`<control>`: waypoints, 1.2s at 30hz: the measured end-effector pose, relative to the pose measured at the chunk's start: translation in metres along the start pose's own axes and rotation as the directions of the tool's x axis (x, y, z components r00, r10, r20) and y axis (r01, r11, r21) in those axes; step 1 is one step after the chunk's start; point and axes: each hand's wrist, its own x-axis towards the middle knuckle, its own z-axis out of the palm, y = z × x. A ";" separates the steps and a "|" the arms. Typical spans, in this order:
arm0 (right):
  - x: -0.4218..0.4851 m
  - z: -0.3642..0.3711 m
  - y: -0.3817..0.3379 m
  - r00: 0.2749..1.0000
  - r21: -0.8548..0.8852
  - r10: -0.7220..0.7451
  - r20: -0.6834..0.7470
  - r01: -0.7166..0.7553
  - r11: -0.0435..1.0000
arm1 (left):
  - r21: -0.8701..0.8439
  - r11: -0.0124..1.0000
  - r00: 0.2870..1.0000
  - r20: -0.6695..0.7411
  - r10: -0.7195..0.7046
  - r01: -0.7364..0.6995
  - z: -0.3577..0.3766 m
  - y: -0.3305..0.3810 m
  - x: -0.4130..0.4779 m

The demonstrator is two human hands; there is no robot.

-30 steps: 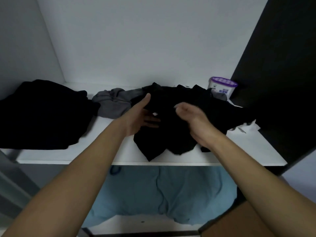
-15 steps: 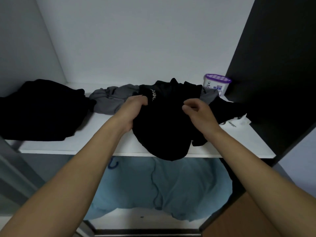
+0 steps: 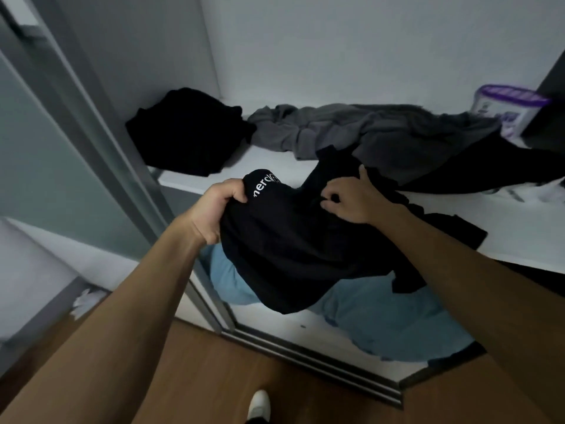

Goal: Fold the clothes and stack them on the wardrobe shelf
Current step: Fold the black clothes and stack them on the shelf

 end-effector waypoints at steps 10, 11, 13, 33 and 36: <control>-0.141 0.131 -0.102 0.988 0.618 0.087 0.131 -0.150 0.772 | 0.534 0.844 0.992 -0.071 0.101 -0.047 -0.013 -0.035 -0.030; -0.153 0.143 -0.108 0.979 0.616 0.110 0.170 -0.193 0.763 | 0.605 0.792 0.995 -0.005 0.101 -0.078 -0.010 -0.039 -0.033; -0.168 0.152 -0.119 0.965 0.633 0.171 0.199 -0.260 0.729 | 0.721 0.678 0.990 0.119 0.082 -0.143 -0.007 -0.044 -0.044; -0.211 0.087 -0.256 0.774 0.644 0.525 -0.355 -0.205 0.737 | 0.726 0.541 0.899 0.410 0.154 -0.424 -0.090 -0.109 -0.122; -0.223 0.078 -0.258 0.756 0.624 0.536 -0.376 -0.221 0.749 | 0.649 0.663 0.908 0.402 0.118 -0.373 -0.097 -0.127 -0.127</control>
